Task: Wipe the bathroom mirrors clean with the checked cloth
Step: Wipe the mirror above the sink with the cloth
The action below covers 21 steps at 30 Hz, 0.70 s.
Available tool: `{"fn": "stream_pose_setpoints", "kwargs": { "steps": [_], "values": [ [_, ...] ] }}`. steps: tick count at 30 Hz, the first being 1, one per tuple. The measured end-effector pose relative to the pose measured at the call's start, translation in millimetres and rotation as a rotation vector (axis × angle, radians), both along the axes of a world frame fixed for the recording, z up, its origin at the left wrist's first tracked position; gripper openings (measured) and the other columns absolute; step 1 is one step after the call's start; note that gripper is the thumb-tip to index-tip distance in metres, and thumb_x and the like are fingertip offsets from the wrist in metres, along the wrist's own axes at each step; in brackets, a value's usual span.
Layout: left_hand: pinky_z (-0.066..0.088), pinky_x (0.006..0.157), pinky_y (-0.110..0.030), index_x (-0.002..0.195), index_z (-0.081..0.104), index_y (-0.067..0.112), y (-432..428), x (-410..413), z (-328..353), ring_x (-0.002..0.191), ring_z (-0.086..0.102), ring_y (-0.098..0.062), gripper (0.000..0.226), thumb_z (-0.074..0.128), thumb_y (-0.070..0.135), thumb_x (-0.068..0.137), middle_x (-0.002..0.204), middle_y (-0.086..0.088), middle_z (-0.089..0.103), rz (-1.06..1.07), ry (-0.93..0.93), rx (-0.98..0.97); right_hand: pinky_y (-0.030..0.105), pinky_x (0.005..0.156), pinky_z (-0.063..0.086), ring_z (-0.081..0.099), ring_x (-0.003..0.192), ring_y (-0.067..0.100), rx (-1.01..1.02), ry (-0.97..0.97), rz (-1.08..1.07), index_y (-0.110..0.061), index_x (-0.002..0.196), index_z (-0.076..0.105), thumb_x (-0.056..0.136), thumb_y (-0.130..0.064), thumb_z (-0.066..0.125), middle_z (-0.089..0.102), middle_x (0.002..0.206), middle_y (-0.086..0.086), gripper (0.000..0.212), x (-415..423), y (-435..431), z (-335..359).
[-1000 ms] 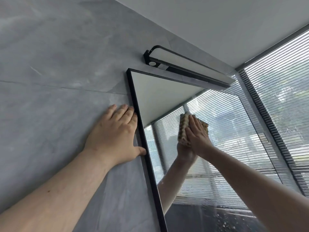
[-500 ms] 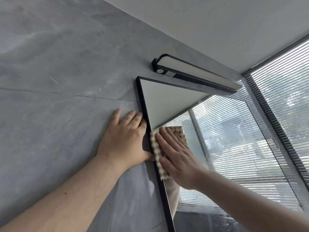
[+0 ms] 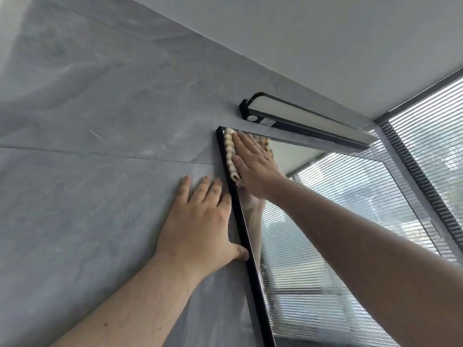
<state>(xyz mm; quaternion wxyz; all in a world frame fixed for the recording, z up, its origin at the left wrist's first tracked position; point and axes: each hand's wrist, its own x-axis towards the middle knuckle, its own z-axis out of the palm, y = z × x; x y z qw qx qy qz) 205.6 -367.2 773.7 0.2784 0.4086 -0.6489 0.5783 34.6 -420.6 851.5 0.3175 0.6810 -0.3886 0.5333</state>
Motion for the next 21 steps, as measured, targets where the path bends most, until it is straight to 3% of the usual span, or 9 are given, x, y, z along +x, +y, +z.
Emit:
{"fn": "stream_pose_setpoints", "kwargs": {
  "steps": [3,7,11,14,16,21],
  "values": [
    [-0.005,0.122,-0.053,0.155,0.024,0.018,0,0,2,0.153,0.002,-0.025,0.12,0.043,0.094,0.065,0.166,-0.008,0.013,0.032,-0.002,0.019,0.033,0.123,-0.003,-0.003,0.152,0.015,0.035,0.043,-0.076,-0.025,0.159,0.009,0.107,-0.04,0.024,0.004,0.166,-0.005,0.057,-3,15,12],
    [-0.003,0.122,-0.052,0.155,0.025,0.018,5,-2,0,0.153,0.004,-0.025,0.119,0.043,0.094,0.065,0.165,-0.007,0.016,0.064,-0.004,0.077,0.041,0.119,0.016,0.019,0.144,0.026,0.052,0.064,-0.188,-0.022,0.158,0.017,0.105,-0.042,0.026,0.026,0.152,0.0,0.057,-4,33,13],
    [0.018,0.116,-0.037,0.144,0.042,0.02,17,-10,22,0.134,0.038,-0.022,0.114,0.055,0.092,0.056,0.141,-0.001,0.046,0.042,-0.059,0.043,0.032,0.12,0.012,0.021,0.148,0.023,0.031,0.078,-0.164,-0.021,0.158,0.018,0.105,-0.033,0.032,0.026,0.161,0.0,0.056,-7,34,4],
    [0.009,0.122,-0.037,0.155,0.023,0.015,13,-11,43,0.148,0.021,-0.023,0.141,0.035,0.098,0.042,0.161,-0.005,0.026,0.076,-0.043,0.049,0.021,0.112,-0.003,0.006,0.152,0.012,0.059,0.088,-0.113,-0.025,0.159,0.011,0.107,-0.034,0.028,0.008,0.166,-0.005,0.056,-11,26,-5],
    [0.001,0.124,-0.04,0.157,0.014,0.014,6,-10,46,0.153,0.009,-0.022,0.148,0.016,0.097,0.036,0.165,-0.004,0.015,0.094,-0.05,0.061,0.023,0.113,-0.006,0.001,0.152,0.011,0.081,0.1,-0.085,-0.024,0.159,0.007,0.108,-0.035,0.025,0.001,0.166,-0.006,0.055,-13,23,-5],
    [-0.002,0.125,-0.042,0.157,0.012,0.013,0,-7,45,0.154,0.003,-0.021,0.143,0.024,0.098,0.043,0.167,-0.003,0.009,0.072,-0.056,0.058,0.037,0.124,-0.001,-0.002,0.153,0.012,0.112,0.05,-0.051,-0.024,0.159,0.005,0.108,-0.032,0.023,-0.001,0.166,-0.005,0.055,-28,8,6]
  ]
}}
